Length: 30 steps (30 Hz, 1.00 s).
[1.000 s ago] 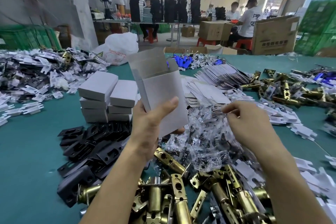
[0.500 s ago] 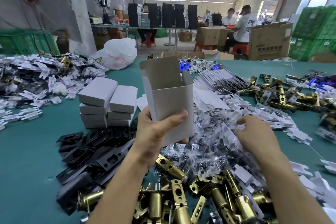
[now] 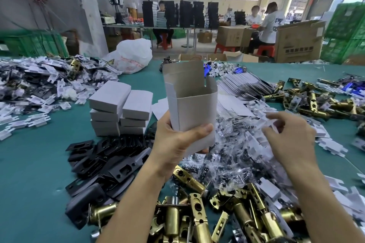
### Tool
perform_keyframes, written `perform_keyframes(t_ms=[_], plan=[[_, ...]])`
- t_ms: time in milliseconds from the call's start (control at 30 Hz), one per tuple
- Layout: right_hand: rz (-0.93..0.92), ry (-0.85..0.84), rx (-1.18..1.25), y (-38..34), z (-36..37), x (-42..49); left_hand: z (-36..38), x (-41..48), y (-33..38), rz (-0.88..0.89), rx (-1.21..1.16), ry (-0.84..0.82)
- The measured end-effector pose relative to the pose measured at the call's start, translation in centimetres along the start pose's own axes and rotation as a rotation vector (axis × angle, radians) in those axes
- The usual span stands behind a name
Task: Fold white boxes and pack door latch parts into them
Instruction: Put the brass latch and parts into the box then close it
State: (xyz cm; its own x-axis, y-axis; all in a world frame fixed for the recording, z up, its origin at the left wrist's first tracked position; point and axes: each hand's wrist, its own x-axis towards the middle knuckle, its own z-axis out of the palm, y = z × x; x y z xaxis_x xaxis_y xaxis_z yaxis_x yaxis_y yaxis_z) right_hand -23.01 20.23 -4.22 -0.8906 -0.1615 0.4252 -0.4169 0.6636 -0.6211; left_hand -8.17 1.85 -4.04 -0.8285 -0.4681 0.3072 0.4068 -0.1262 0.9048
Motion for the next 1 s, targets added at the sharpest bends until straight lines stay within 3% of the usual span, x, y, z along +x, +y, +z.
perform_keyframes(t_ms=[267, 333, 467, 567, 667, 1000], plan=[[-0.412, 0.19, 0.761, -7.7, -3.1, -2.2, 0.4, -0.2, -0.6, -0.046, 0.352, -0.15], [-0.491, 0.2, 0.833, -8.7, -3.4, -2.8, 0.5, -0.3, -0.7, -0.05, 0.359, -0.2], [-0.538, 0.232, 0.784, -9.3, -3.3, -3.4, 0.7, -0.5, -0.7, -0.009, 0.308, -0.23], [-0.633, 0.352, 0.775, -10.1, -3.8, -3.8, 0.9, -0.6, -0.6, 0.07, 0.232, -0.178], [-0.707, 0.367, 0.787, -10.7, -4.3, -4.4, 1.2, -0.7, -0.3, 0.142, 0.119, -0.137], [-0.692, 0.368, 0.575, -12.7, -4.1, -5.0, 1.2, -0.4, -0.7, 0.169, 0.165, -0.035]])
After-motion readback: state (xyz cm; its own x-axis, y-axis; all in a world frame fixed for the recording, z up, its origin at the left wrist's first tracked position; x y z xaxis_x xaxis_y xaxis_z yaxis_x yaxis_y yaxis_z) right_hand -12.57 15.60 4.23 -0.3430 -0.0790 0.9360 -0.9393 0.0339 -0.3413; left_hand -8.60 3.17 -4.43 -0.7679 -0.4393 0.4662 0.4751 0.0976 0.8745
